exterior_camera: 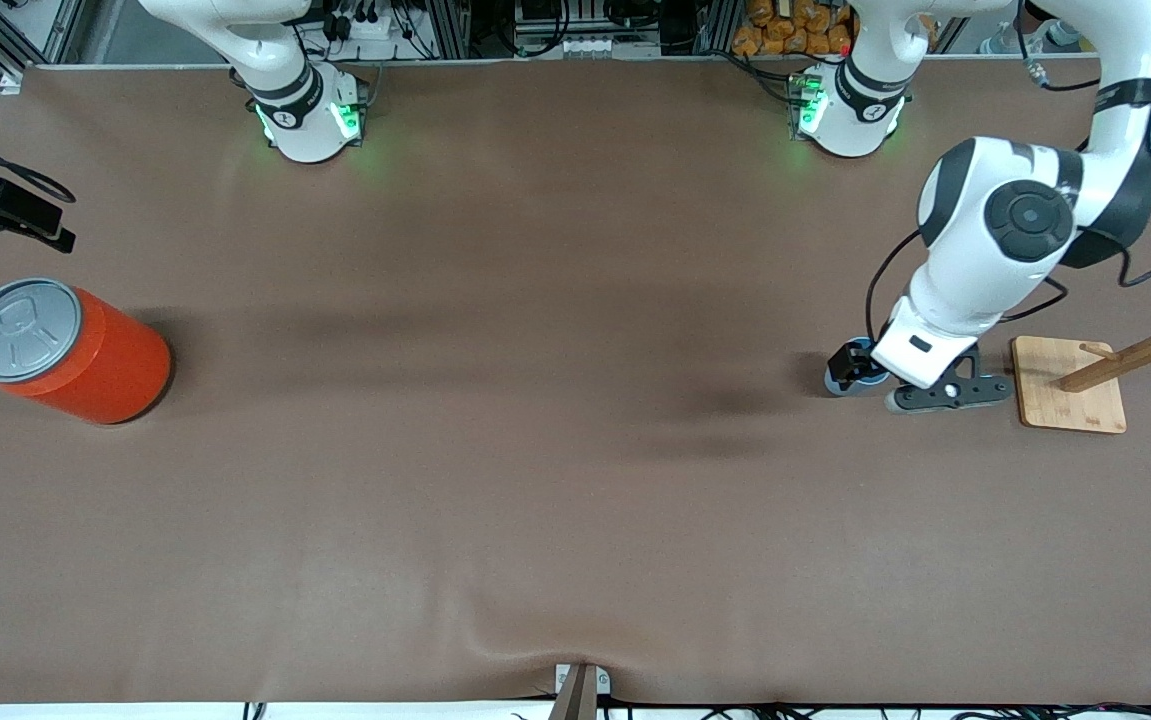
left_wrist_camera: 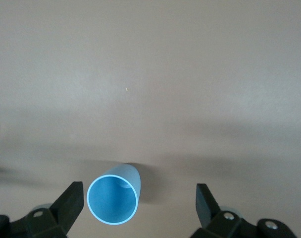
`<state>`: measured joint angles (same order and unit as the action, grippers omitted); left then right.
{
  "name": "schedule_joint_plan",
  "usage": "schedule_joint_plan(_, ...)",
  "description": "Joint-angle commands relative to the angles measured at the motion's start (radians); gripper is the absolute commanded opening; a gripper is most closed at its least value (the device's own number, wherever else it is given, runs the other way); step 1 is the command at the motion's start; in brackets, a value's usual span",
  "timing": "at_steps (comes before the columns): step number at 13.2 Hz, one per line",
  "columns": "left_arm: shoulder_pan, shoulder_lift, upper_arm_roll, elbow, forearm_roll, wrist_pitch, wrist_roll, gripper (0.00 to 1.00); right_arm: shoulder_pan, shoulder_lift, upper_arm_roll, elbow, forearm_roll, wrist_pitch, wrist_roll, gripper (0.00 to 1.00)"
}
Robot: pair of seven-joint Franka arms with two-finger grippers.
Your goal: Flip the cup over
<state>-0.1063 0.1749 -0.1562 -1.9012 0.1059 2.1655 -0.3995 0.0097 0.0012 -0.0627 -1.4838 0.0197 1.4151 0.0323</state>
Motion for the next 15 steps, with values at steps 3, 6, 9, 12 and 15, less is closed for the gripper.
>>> schedule_joint_plan(3, 0.013, 0.002, -0.003, 0.099, 0.029, -0.05, -0.022, 1.0, -0.013, 0.01, 0.009, 0.02, 0.011, -0.004, 0.014, 1.0)
schedule_joint_plan(6, 0.028, 0.002, 0.003, 0.213, 0.02, -0.18, -0.016, 1.0, -0.013, 0.008, 0.009, 0.02, 0.009, -0.004, 0.014, 1.0)
schedule_joint_plan(9, 0.04, 0.002, 0.003, 0.231, 0.015, -0.213, 0.042, 1.0, -0.013, 0.008, 0.009, 0.02, 0.009, -0.004, 0.014, 1.0)
schedule_joint_plan(12, 0.083, -0.001, 0.003, 0.232, -0.011, -0.211, 0.119, 1.0, -0.014, 0.008, 0.009, 0.02, 0.011, -0.004, 0.014, 1.0)
schedule_joint_plan(15, 0.07, -0.049, 0.059, 0.235, -0.02, -0.251, 0.183, 1.0, -0.014, 0.008, 0.009, 0.02, 0.011, -0.004, 0.014, 1.0)
